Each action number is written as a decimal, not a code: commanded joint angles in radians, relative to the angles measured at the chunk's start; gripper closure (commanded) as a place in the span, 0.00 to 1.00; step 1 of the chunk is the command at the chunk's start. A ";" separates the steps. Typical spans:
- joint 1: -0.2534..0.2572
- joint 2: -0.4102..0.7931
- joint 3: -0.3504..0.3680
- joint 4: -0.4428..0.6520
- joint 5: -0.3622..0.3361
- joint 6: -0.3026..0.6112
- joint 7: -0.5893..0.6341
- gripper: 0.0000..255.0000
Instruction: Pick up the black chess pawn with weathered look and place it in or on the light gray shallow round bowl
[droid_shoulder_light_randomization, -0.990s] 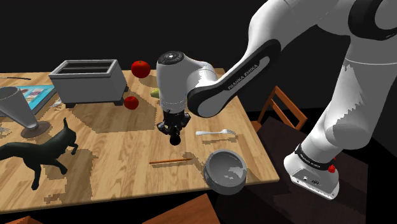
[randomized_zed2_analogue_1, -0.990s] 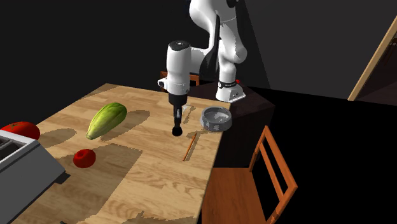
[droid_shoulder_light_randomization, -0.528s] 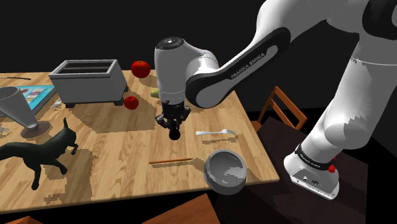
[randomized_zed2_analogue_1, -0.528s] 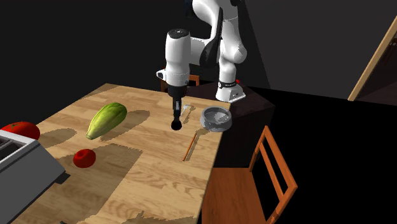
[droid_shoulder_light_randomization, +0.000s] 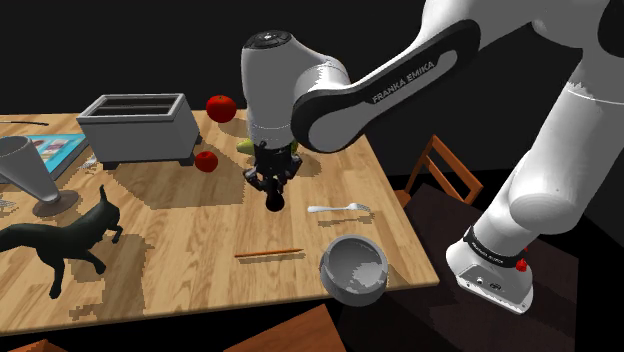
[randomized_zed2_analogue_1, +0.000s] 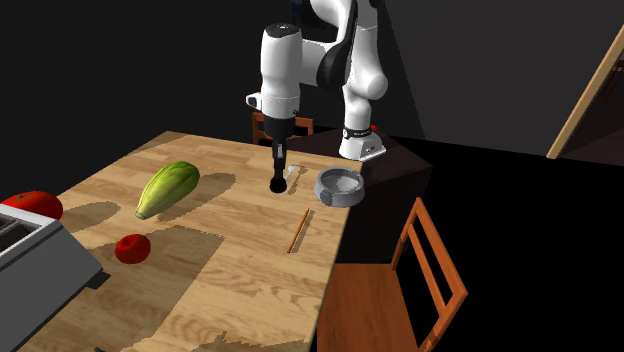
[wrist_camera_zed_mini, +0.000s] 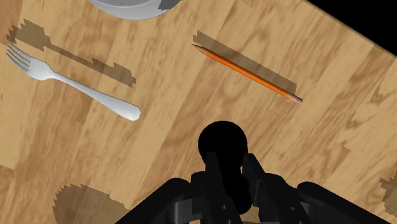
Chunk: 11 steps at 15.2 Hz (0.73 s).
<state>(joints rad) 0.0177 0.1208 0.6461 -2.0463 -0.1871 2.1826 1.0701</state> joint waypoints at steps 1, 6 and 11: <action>-0.009 -0.071 0.010 -0.065 0.051 0.011 -0.022 1.00; 0.017 -0.293 0.018 -0.259 0.217 0.031 -0.086 1.00; 0.107 -0.508 -0.008 -0.422 0.363 0.004 -0.131 1.00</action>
<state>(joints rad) 0.1059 -0.3468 0.6407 -2.4441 0.1486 2.1984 0.9420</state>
